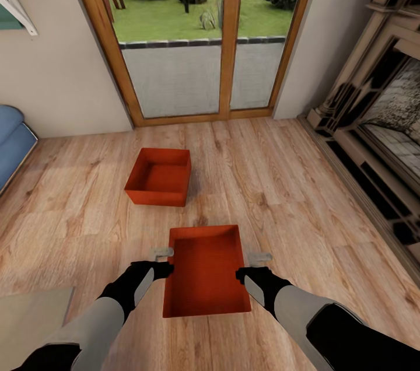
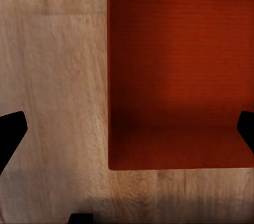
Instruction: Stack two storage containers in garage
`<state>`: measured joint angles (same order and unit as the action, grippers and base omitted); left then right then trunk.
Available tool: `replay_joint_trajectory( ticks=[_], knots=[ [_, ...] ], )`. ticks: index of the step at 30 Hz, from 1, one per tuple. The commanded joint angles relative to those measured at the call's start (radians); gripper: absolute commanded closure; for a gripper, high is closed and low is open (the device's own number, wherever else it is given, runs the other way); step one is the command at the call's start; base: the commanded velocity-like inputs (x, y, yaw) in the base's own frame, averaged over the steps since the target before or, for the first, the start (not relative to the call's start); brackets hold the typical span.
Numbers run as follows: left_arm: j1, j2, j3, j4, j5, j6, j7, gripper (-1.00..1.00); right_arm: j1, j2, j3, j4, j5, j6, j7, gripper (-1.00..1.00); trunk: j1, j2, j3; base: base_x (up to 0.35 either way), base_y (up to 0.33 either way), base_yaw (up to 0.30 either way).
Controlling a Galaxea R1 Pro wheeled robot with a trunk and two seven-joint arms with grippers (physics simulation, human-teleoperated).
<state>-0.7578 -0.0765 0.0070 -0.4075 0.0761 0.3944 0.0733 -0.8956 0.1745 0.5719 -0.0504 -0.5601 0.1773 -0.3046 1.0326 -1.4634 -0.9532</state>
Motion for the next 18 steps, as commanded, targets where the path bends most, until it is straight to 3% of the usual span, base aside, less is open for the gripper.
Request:
replay_joint_trajectory(
  ticks=[1,14,18],
  knots=[
    [0.0,0.0,0.001,-0.002,0.008,0.006,0.005,-1.0,0.0,0.0,0.008,-0.002,-0.005,0.007,-0.006,-1.0,0.004,-0.008,-0.004,0.0,0.0,0.0],
    [0.0,0.001,0.001,-0.007,0.008,0.009,0.005,-1.0,0.0,0.0,0.008,-0.003,-0.005,0.007,-0.007,-1.0,0.008,-0.015,-0.007,0.0,0.0,0.0],
    [0.0,0.001,0.001,-0.006,0.009,0.009,0.005,-1.0,0.0,0.0,0.008,-0.003,-0.004,0.007,-0.007,-1.0,0.023,-0.043,-0.019,0.0,0.0,0.0]
  ],
)
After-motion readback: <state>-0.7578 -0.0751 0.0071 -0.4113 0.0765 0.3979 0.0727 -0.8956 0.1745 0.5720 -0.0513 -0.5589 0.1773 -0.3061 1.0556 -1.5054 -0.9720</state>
